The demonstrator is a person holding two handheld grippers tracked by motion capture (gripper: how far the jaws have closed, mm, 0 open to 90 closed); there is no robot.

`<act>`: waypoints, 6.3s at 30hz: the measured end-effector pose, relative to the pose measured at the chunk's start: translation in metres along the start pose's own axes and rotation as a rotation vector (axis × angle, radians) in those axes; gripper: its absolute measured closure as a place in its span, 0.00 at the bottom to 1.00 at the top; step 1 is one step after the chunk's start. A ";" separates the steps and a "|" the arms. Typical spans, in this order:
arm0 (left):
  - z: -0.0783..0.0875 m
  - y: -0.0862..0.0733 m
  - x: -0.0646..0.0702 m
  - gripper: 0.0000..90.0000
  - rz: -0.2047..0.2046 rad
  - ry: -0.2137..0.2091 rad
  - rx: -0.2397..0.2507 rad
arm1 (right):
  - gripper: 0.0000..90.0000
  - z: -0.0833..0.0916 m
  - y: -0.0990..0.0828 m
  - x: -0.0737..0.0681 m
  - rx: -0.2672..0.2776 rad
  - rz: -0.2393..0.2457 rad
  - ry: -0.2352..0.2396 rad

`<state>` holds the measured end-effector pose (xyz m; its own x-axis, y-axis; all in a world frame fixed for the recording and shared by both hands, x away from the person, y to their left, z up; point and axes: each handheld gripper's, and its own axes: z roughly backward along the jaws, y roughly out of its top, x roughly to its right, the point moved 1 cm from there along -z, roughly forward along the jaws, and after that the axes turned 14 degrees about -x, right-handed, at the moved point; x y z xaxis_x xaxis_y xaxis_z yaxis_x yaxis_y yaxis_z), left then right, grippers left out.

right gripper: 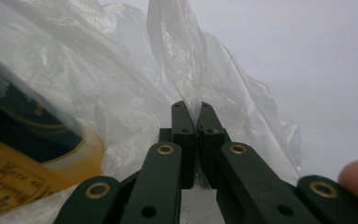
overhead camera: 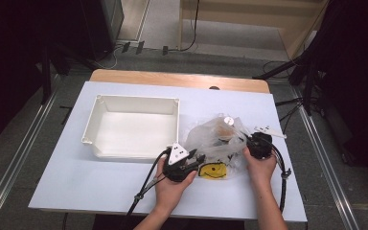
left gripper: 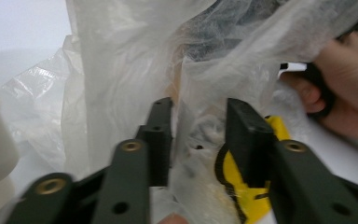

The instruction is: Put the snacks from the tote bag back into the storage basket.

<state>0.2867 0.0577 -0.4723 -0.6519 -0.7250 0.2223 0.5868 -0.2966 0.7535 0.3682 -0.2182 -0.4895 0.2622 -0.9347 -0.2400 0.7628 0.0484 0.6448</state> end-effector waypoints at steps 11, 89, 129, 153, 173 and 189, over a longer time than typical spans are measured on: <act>0.052 0.032 0.015 0.23 0.002 -0.030 0.085 | 0.96 0.007 -0.006 -0.003 0.087 0.043 0.036; -0.040 0.014 0.004 1.00 -0.012 0.109 -0.270 | 0.78 0.004 -0.004 -0.021 -0.057 0.010 0.034; -0.041 0.014 0.006 1.00 -0.029 0.119 -0.262 | 0.35 0.060 0.012 -0.077 0.235 0.166 0.104; -0.040 0.013 0.007 0.99 -0.047 0.125 -0.268 | 0.32 0.031 0.003 -0.080 0.172 0.141 0.075; -0.041 0.013 0.008 0.99 -0.042 0.127 -0.264 | 0.36 0.031 0.004 -0.088 0.192 0.174 0.013; -0.041 0.013 0.009 0.99 -0.047 0.128 -0.266 | 0.36 0.072 0.023 -0.102 0.256 0.177 0.060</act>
<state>0.3089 0.0218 -0.4859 -0.6254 -0.7741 0.0982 0.6736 -0.4721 0.5687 0.3165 -0.1477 -0.3976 0.4178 -0.8969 -0.1448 0.5305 0.1114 0.8403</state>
